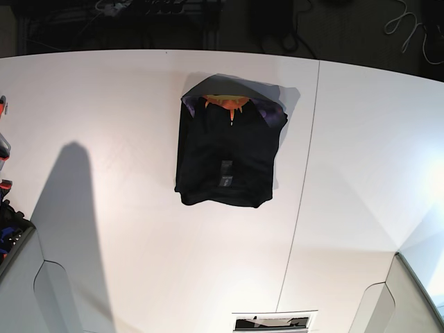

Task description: Layout the t-shirt on the table in an organized manner, then fold the t-shirt properly

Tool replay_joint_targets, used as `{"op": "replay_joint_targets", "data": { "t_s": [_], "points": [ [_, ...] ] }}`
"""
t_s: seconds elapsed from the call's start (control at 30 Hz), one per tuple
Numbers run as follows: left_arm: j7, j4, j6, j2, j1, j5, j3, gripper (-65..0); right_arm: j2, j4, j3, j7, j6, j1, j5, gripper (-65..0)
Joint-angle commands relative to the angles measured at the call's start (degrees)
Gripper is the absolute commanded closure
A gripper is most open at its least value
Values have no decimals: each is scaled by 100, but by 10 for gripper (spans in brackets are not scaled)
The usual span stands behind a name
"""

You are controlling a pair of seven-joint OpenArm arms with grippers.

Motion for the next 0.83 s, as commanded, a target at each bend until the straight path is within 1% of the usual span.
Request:
{"op": "replay_joint_targets", "data": {
  "t_s": [0.0, 0.07, 0.17, 0.3, 0.4, 0.5, 0.63, 0.8],
  "points": [
    [107, -186, 39, 48, -101, 7, 136, -13, 63, -162, -76, -107, -79, 111, -22, 0],
    [140, -691, 81, 229, -544, 129, 389, -13, 61, -614, -293, -118, -245, 444, -94, 0],
    [129, -1480, 79, 516, -1231, 216, 662, -13, 57, -1211, -656, -116, -376, 942, -101, 0],
    [-105, -2455, 76, 780, -2068, 232, 944, -13, -2, -1775, -1150, -118, -496, 1447, -101, 0],
    [-219, -2859, 79, 848, -2603, 223, 1191, -13, -63, -1989, -1405, -118, -481, 1663, -234, 0],
    [-212, -2914, 83, 852, -2946, 105, 1379, -13, -83, -2011, -1480, -94, -422, 1716, -337, 0],
    [-221, -2914, 81, 852, -3145, -59, 1405, -13, -81, -2006, -1478, -76, -142, 1714, -363, 0],
    [-382, -2914, 81, 850, -3189, -101, 1405, -13, -81, -2006, -1480, -74, -103, 1698, -424, 0]
  ]
}}
